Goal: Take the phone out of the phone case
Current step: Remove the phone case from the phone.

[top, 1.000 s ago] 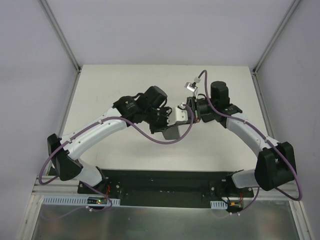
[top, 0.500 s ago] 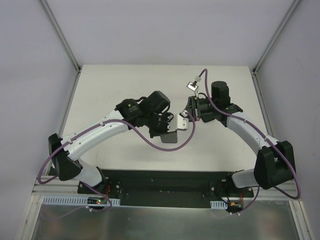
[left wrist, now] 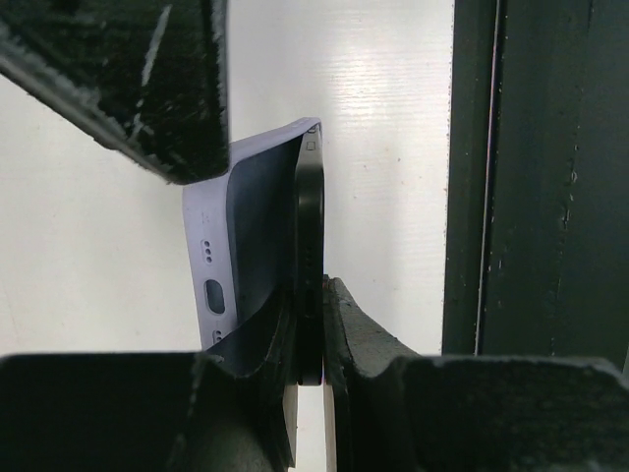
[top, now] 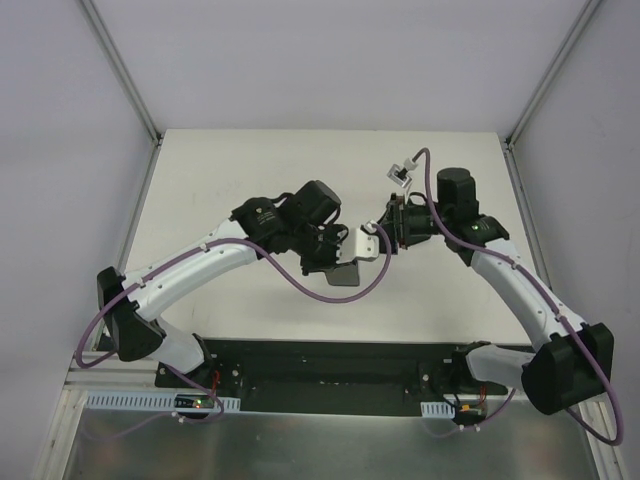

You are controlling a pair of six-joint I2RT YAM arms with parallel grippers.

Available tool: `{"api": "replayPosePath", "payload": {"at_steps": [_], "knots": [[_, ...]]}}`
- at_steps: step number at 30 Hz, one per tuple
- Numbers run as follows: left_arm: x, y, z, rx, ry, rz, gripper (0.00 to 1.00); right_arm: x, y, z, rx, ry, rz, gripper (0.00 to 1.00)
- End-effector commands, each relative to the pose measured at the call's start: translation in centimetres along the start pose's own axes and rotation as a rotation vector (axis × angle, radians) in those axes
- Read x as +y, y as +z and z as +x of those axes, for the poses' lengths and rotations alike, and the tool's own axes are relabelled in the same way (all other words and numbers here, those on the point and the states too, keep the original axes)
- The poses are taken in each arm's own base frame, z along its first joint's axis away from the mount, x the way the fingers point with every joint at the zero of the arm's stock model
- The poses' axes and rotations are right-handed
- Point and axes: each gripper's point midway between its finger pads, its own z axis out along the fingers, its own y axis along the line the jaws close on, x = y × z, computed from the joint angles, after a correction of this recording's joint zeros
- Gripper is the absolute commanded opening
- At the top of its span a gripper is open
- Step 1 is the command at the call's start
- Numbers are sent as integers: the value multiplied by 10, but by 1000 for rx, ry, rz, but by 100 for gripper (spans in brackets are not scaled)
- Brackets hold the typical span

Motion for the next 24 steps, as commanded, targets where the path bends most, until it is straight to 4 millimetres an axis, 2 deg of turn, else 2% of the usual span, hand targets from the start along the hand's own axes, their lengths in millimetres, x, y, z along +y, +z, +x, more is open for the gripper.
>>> {"api": "replayPosePath", "payload": {"at_steps": [1, 6, 11, 24], "knots": [[5, -2, -15, -72, 7, 8, 0, 13, -8, -9, -22, -128, 20, 54], [3, -2, -18, -88, 0, 24, 0, 11, -6, -6, -10, -145, 33, 59], [3, -2, -21, -102, -15, 39, 0, 7, 2, 1, 23, -170, 45, 60], [1, -8, -32, -148, -49, 76, 0, -4, 13, 12, 71, -205, 81, 54]]}}
